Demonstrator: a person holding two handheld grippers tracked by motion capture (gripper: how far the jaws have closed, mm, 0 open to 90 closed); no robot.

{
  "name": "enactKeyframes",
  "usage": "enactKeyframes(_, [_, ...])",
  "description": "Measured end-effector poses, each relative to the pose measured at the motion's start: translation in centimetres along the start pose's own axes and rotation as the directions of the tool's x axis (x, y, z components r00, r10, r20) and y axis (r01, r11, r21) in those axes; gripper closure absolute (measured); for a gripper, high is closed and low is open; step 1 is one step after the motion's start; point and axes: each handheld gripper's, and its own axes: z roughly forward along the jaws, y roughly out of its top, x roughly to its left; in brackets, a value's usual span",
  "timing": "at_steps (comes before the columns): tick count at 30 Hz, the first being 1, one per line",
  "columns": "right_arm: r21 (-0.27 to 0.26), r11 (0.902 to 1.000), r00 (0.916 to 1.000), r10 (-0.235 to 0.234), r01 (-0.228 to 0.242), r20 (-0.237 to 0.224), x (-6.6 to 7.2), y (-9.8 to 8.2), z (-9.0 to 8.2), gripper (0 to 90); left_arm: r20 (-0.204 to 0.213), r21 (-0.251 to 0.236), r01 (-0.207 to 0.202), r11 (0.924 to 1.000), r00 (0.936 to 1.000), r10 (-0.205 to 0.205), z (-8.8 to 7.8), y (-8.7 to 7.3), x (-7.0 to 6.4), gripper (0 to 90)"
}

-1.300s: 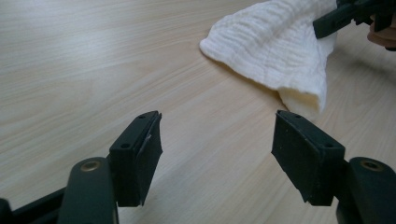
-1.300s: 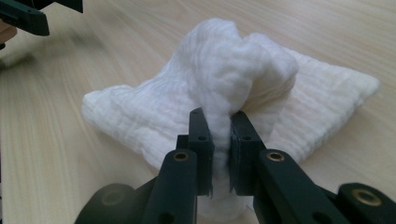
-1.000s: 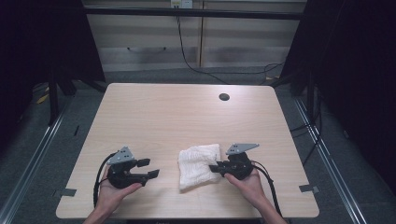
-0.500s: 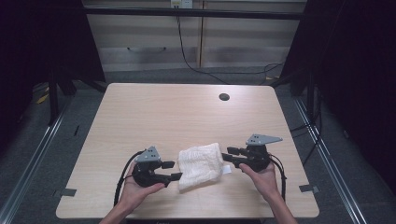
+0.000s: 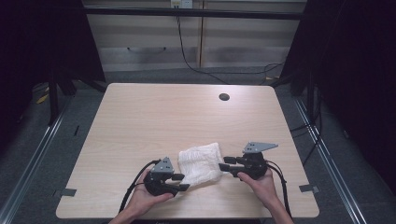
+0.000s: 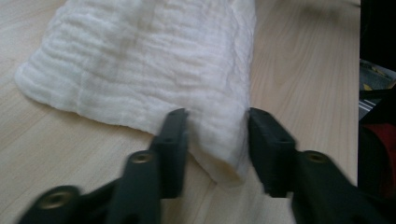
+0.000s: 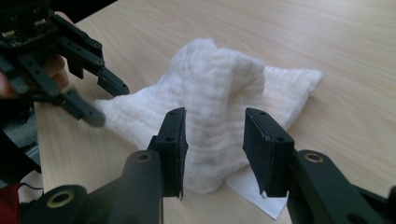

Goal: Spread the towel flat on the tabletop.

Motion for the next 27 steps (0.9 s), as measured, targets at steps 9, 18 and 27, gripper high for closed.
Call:
enactKeyframes(9, [0.043,0.9987,0.9982,-0.023,0.026,-0.055,0.3,-0.5,1.4,64.1,0.029,-0.092,0.056,0.9942,0.9982,-0.053,-1.3,0.5,0.7,85.1])
enactKeyframes(18, [-0.043,0.9985,0.9977,-0.038,0.036,-0.056,0.6,0.7,0.1,90.0,-0.002,-0.167,0.070,0.9835,0.9974,-0.071,-3.1,1.1,1.6,85.7])
enactKeyframes(27, [0.003,0.9991,0.9970,-0.041,0.042,-0.065,0.8,-0.1,1.0,58.3,-0.016,-0.215,0.084,0.9729,0.9958,-0.090,-4.1,1.5,2.0,85.7])
